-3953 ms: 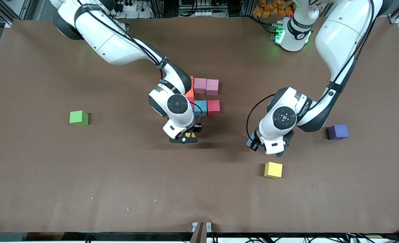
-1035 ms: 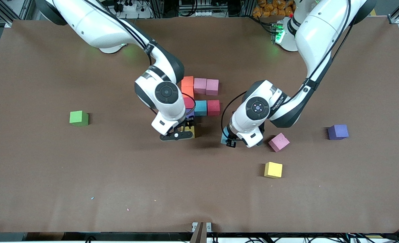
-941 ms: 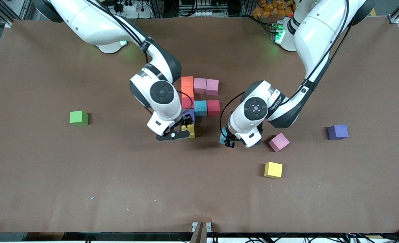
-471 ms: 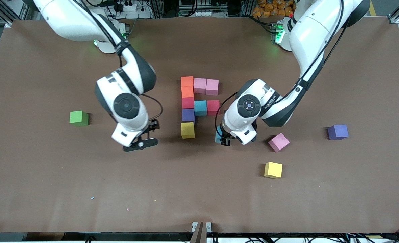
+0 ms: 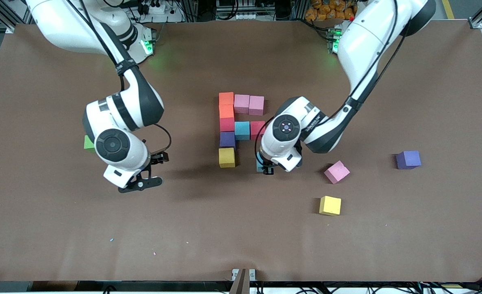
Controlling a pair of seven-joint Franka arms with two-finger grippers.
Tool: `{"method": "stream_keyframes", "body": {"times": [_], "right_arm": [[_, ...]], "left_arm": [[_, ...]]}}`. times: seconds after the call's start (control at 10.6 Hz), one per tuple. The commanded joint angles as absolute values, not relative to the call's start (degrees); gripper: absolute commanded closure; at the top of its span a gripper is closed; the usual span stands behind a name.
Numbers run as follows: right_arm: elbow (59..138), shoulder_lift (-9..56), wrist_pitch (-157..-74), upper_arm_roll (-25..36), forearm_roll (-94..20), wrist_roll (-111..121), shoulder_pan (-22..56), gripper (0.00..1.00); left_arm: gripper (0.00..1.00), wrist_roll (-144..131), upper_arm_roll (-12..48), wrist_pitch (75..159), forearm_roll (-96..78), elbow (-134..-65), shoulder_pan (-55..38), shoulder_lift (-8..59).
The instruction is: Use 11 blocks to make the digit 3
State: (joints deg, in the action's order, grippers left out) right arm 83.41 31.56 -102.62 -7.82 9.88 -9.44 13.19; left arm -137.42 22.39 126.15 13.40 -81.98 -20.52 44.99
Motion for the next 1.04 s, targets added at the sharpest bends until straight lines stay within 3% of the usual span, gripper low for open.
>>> {"method": "stream_keyframes", "body": {"times": [0.0,0.94], "right_arm": [[85.08,29.79,-102.65,-5.20,8.53,-6.59,12.92,0.00],[84.99,29.88,-102.66,-3.78,8.70,-6.15,13.01,0.00]], "left_arm": [[0.91,-139.39,20.30,126.91,12.39,-76.92,-23.20,47.71],[0.92,-135.09,19.95,128.06,12.31,-77.17,-26.10,49.39]]}}
